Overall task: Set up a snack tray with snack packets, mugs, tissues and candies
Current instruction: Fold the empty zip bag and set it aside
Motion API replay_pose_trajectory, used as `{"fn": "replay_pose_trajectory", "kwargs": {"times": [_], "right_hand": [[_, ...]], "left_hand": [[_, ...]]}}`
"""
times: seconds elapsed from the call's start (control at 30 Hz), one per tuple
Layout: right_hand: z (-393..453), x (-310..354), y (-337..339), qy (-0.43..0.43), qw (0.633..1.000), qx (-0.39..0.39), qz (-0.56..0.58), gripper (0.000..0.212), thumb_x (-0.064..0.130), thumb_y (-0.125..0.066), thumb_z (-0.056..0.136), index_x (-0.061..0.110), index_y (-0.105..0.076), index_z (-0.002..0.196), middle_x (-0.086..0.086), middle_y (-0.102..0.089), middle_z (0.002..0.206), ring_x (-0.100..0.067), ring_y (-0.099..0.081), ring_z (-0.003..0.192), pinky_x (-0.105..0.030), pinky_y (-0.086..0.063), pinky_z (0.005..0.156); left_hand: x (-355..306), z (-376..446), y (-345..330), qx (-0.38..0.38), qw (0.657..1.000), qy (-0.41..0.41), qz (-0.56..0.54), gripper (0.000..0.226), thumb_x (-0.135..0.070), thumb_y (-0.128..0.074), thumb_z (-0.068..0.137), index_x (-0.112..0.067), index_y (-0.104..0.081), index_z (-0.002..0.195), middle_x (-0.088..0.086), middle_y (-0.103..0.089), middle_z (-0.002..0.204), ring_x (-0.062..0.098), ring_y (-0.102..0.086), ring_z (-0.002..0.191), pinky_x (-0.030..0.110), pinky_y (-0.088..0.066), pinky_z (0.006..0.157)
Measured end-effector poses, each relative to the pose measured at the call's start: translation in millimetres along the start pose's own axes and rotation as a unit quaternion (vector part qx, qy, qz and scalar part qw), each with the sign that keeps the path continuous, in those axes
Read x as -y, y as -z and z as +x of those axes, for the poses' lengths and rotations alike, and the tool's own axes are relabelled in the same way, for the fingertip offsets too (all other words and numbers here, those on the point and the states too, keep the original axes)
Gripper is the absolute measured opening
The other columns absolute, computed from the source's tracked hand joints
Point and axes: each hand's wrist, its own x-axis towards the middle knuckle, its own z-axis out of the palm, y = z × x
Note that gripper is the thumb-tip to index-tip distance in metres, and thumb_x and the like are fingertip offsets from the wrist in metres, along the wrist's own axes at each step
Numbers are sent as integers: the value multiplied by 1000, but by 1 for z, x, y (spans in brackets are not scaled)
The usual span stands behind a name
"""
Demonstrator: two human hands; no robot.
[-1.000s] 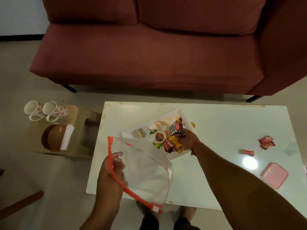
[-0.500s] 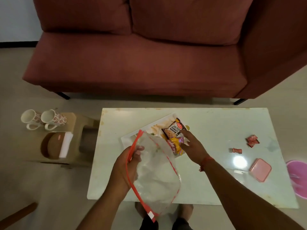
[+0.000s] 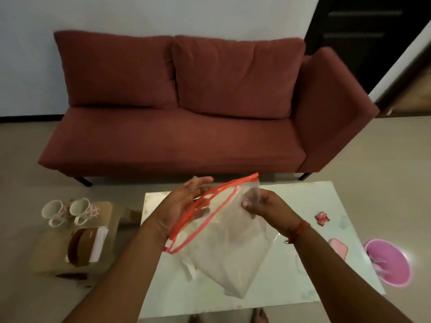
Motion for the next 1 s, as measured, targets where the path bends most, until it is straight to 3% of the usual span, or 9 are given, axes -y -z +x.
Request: {"fn": "replay_pose_trajectory", "kwargs": {"times": [0.1,0.2,0.3,0.4,0.53,0.7,0.87,0.93,1.0], "right_hand": [[-13,7,-7,14,988,-134,74,17,23,-69,88,9,-64,81,1,-58,68,-14,-52,60,-47,-51,70],[-22,10,-17,-15,964,-229,134,23,30,-68,88,9,-64,80,-1,-53,66,-17,-49,65,-56,-54,81],[-31,11,-24,-38,945,-287,151,25,33,-67,89,18,-59,71,1,-46,57,-19,-43,63,-56,-55,82],[-38,11,-27,-62,931,-320,161,31,33,-64,91,19,-52,66,1,-44,55,-19,-41,62,-59,-54,81],[-49,20,-15,-76,947,-277,143,27,35,-61,93,13,-56,77,-5,-52,59,-21,-51,59,-62,-56,78],[-72,33,26,-113,985,-15,127,30,16,-70,87,18,-58,115,-16,-68,94,-28,-70,80,-40,-59,70],[-75,23,65,-57,980,-145,121,22,4,-65,89,5,-59,111,-11,-60,76,-15,-55,51,-32,-50,55],[-74,19,79,-38,975,-188,112,19,7,-63,91,6,-58,109,-10,-62,74,-15,-55,50,-31,-50,54],[-75,15,89,-23,970,-204,128,14,9,-62,92,10,-56,105,-11,-64,79,-18,-57,53,-32,-51,54]], "left_hand": [[2,-10,17,-34,988,-11,-149,65,-60,-48,88,-8,-61,125,15,-68,119,32,-68,106,48,-52,93],[15,-22,21,-37,987,-10,-159,78,-70,-38,85,-10,-56,132,18,-63,130,35,-59,121,55,-39,108],[28,-34,4,-52,996,-10,-74,63,-61,-35,91,-17,-53,133,14,-66,126,33,-62,119,56,-41,107],[39,-38,-19,-129,987,-5,101,42,-44,-57,94,-24,-51,131,3,-71,117,23,-70,105,48,-54,95],[41,-35,-44,-213,961,-28,173,35,-30,-67,90,-24,-56,123,6,-68,110,24,-70,90,49,-60,82],[29,-32,-66,-290,931,-128,181,12,-15,-57,96,-23,-60,104,4,-67,91,13,-54,56,29,-57,55],[28,-15,-76,-361,872,-185,274,10,-18,-56,96,-21,-60,105,3,-68,91,13,-51,48,20,-45,43],[30,-9,-88,-361,884,-180,237,23,-24,-58,96,-20,-56,119,1,-69,97,12,-54,52,24,-52,53],[35,-5,-103,-315,930,-142,125,42,-29,-60,95,-23,-45,134,3,-64,108,15,-64,76,34,-59,74]]}}
